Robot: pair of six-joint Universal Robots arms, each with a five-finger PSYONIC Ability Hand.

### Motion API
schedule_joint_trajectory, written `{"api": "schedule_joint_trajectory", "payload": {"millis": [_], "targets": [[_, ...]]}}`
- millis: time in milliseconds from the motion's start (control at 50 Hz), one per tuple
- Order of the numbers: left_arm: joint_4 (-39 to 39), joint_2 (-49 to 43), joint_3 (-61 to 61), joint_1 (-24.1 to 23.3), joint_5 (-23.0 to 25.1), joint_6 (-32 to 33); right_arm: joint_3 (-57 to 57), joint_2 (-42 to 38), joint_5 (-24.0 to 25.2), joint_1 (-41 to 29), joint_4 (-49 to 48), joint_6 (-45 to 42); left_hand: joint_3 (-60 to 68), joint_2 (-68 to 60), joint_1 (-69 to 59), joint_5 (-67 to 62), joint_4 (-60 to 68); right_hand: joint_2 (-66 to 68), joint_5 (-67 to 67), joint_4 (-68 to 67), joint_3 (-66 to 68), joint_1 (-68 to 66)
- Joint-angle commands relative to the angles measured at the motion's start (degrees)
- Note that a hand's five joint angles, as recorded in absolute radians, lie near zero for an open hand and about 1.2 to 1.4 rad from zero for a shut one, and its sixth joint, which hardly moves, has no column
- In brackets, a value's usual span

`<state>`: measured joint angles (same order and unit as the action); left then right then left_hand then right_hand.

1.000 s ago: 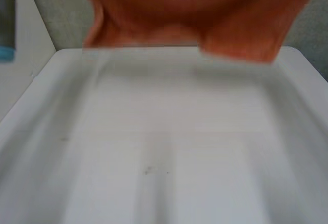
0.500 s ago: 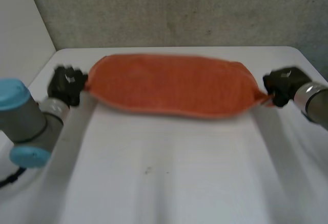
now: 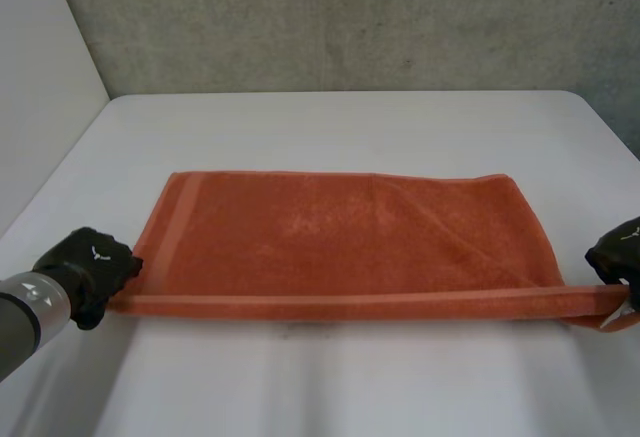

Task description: Fold the laundry

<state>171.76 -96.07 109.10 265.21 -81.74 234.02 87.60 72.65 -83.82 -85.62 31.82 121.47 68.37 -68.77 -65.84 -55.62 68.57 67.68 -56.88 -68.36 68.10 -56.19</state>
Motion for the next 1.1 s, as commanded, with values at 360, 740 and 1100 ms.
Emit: {"api": "schedule_joint_trajectory", "payload": {"millis": [360, 740, 1100], "targets": [[28.02, -39.0, -39.11, -6.9, -2.99, -0.32, -28.26, -27.82, -4.85, -10.97, -30.85, 18.36, 11.63, -11.23, -14.16, -14.38, 11.43, 12.32, -13.12, -11.64, 11.9, -23.81], [43.31, -39.55, -35.89, -11.47, -2.11, -0.85, -29.53, -27.6, -10.31, -12.39, -34.72, 27.92, -58.37, 58.77, 55.84, 55.62, -58.57, -57.68, 56.88, 58.36, -58.1, 46.19], [44.1, -22.05, -14.88, -11.64, -2.19, -10.42, -0.6, -9.99, 3.75, -7.29, -29.01, 32.07, -58.37, 58.77, 55.84, 55.62, -58.57, -51.39, 50.59, 52.06, -51.81, 39.89]]}}
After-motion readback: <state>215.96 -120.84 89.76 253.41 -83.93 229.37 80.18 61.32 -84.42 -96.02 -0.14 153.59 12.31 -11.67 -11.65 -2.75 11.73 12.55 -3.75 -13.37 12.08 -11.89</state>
